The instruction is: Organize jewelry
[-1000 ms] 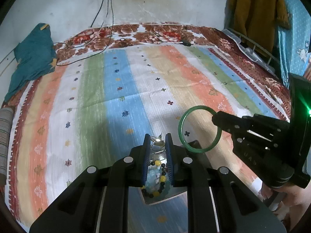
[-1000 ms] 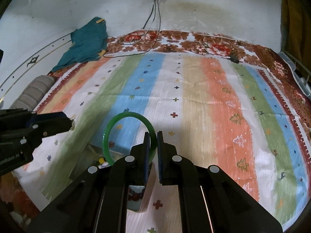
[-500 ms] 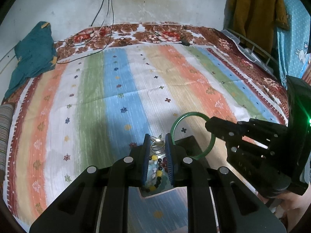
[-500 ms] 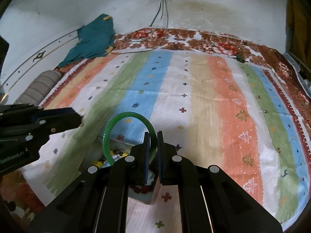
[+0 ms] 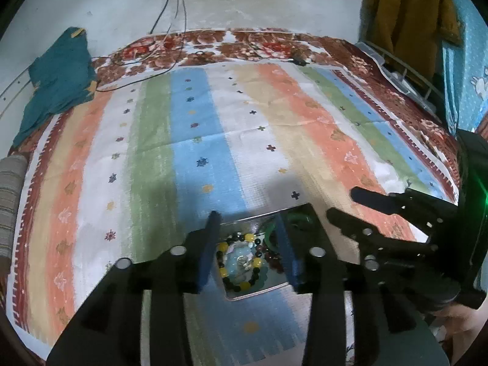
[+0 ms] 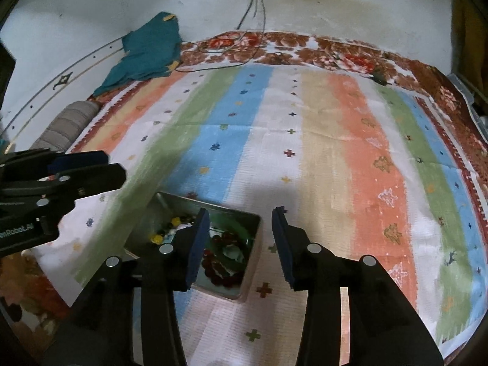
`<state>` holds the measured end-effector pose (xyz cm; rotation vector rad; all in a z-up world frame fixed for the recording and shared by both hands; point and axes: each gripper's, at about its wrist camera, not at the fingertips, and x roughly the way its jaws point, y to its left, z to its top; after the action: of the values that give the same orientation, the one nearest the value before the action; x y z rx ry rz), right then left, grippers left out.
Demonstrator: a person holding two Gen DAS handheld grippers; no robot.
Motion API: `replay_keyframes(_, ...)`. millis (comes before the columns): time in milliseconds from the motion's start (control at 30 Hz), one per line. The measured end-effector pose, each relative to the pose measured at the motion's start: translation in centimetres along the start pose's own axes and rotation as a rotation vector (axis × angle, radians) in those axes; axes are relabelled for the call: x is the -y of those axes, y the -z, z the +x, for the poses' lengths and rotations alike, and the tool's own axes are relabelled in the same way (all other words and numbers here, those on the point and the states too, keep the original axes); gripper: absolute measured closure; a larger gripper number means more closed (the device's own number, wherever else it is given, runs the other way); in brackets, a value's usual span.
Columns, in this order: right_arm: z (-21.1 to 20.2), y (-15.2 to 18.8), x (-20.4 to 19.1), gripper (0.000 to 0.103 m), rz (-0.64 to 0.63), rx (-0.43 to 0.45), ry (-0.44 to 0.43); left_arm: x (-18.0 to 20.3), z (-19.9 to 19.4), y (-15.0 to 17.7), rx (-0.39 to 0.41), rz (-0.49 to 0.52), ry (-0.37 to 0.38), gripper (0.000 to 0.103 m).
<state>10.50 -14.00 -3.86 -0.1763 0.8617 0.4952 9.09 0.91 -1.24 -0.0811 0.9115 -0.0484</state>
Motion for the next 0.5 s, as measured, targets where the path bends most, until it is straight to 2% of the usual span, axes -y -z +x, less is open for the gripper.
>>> replay_keyframes(200, -0.8, 0.3, 1.4, 0.046, 0.034, 0.016, -0.003, -0.8, -0.3, 0.1, 0.001, -0.027, -0.002, 0.045)
replay_keyframes(267, -1.3, 0.5, 1.6, 0.041, 0.042, 0.027, -0.011, -1.0, -0.5, 0.3, -0.002, -0.027, -0.003, 0.036)
replay_keyframes(500, -2.6, 1.0, 1.6, 0.027, 0.041, 0.057, -0.038, -1.2, -1.0, 1.2, -0.011, -0.016, -0.011, 0.02)
